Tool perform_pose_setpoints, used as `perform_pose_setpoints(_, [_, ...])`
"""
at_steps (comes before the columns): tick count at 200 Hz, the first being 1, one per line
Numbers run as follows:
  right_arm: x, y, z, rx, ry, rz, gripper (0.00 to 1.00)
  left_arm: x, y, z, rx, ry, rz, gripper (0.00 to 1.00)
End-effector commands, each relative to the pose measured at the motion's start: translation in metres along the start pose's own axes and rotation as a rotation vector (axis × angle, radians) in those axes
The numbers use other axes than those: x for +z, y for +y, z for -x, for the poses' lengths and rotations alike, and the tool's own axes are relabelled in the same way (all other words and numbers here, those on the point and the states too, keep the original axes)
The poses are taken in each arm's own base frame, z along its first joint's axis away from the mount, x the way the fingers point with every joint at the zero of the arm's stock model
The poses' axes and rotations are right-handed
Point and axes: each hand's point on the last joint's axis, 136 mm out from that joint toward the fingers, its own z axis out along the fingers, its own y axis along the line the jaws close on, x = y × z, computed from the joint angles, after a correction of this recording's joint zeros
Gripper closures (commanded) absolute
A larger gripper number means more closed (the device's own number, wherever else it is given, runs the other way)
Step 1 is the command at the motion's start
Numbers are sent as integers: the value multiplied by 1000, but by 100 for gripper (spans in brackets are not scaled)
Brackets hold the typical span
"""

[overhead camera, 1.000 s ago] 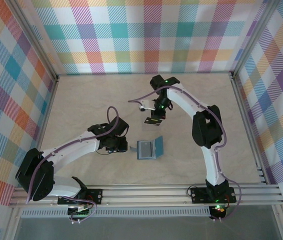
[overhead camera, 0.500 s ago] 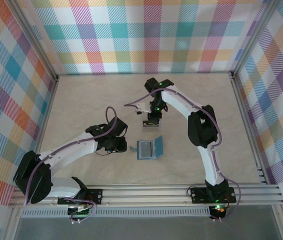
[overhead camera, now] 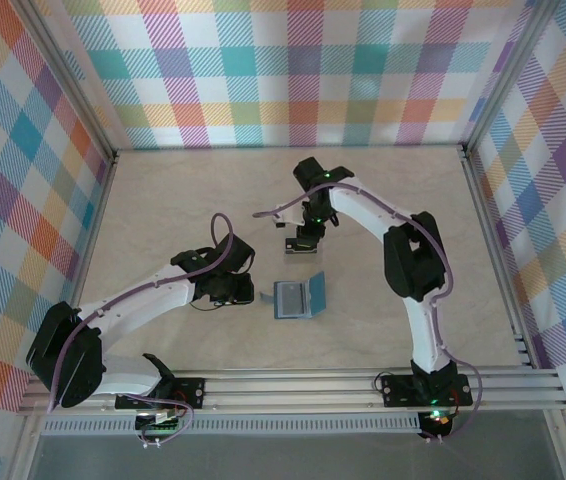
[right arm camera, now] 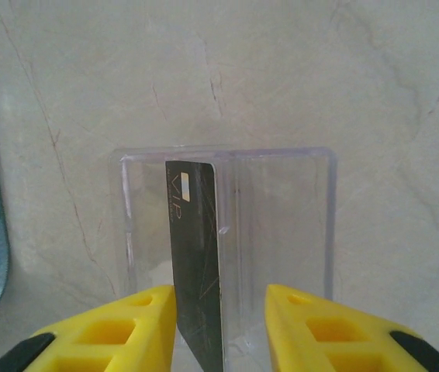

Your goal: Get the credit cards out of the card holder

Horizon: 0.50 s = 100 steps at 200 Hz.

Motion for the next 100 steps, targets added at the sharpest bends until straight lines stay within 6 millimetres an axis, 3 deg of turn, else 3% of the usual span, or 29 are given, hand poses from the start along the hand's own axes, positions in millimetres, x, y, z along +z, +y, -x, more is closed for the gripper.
perform_pose_setpoints(1, [-25, -3, 25, -12, -112, -50, 63, -2, 3, 0, -17, 6, 7, 78])
perform_pose_setpoints(54, [-5, -22, 10, -4, -38, -129, 62, -3, 3, 1, -23, 2, 7, 78])
perform_pose_setpoints(100, [19, -16, -2, 3, 1, -92, 60, -3, 7, -2, -26, 7, 20, 78])
